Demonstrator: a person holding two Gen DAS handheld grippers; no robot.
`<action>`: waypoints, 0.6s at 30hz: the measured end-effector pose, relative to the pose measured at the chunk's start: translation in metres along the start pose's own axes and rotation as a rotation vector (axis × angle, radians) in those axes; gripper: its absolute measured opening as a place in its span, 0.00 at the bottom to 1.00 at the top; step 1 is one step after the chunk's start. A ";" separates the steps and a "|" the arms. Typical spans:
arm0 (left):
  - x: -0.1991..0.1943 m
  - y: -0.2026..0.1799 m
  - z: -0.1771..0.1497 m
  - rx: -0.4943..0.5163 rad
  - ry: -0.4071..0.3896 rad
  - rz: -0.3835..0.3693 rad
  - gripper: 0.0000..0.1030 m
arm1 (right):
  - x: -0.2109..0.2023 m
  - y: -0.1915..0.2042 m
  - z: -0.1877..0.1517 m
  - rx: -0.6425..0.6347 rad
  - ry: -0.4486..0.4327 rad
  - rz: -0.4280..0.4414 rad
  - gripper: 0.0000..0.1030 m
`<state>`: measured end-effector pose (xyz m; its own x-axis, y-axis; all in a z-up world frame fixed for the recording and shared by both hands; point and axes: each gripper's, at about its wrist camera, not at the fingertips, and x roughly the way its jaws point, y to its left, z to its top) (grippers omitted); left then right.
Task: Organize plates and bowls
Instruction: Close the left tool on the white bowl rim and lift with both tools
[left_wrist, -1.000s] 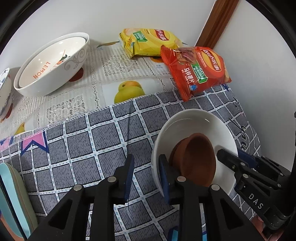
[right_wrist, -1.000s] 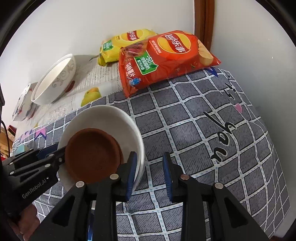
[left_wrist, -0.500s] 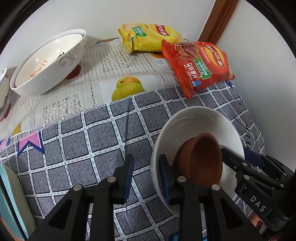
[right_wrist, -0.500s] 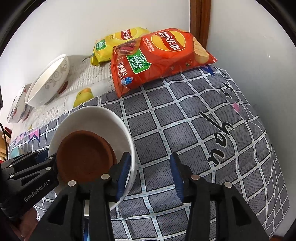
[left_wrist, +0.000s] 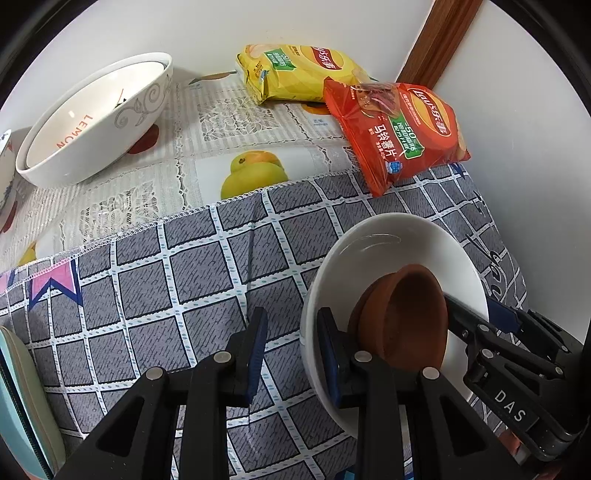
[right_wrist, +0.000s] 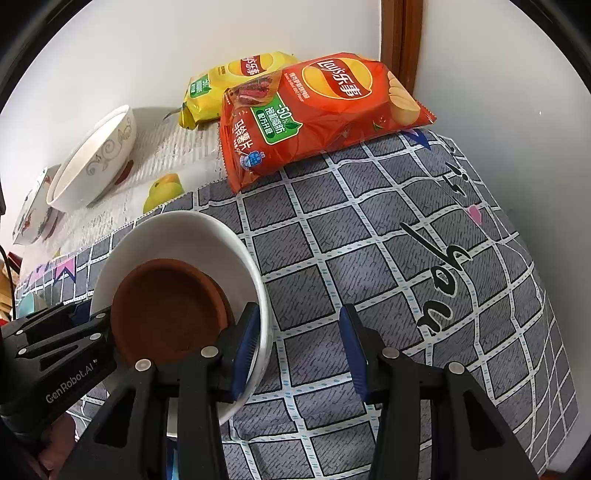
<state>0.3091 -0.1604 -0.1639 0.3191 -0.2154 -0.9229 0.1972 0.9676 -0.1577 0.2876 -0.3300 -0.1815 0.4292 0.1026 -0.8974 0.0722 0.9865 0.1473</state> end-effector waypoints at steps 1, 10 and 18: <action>0.000 0.000 0.000 -0.002 -0.001 -0.001 0.26 | 0.000 0.000 0.000 -0.004 0.004 0.000 0.43; -0.001 -0.001 -0.002 -0.001 -0.017 -0.008 0.21 | 0.004 -0.001 0.004 0.003 0.030 0.044 0.32; 0.000 -0.008 -0.002 0.034 -0.015 -0.015 0.10 | 0.005 0.005 0.003 0.022 0.016 0.103 0.13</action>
<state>0.3060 -0.1676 -0.1630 0.3292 -0.2324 -0.9152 0.2335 0.9592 -0.1596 0.2924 -0.3249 -0.1841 0.4209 0.2056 -0.8835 0.0481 0.9675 0.2481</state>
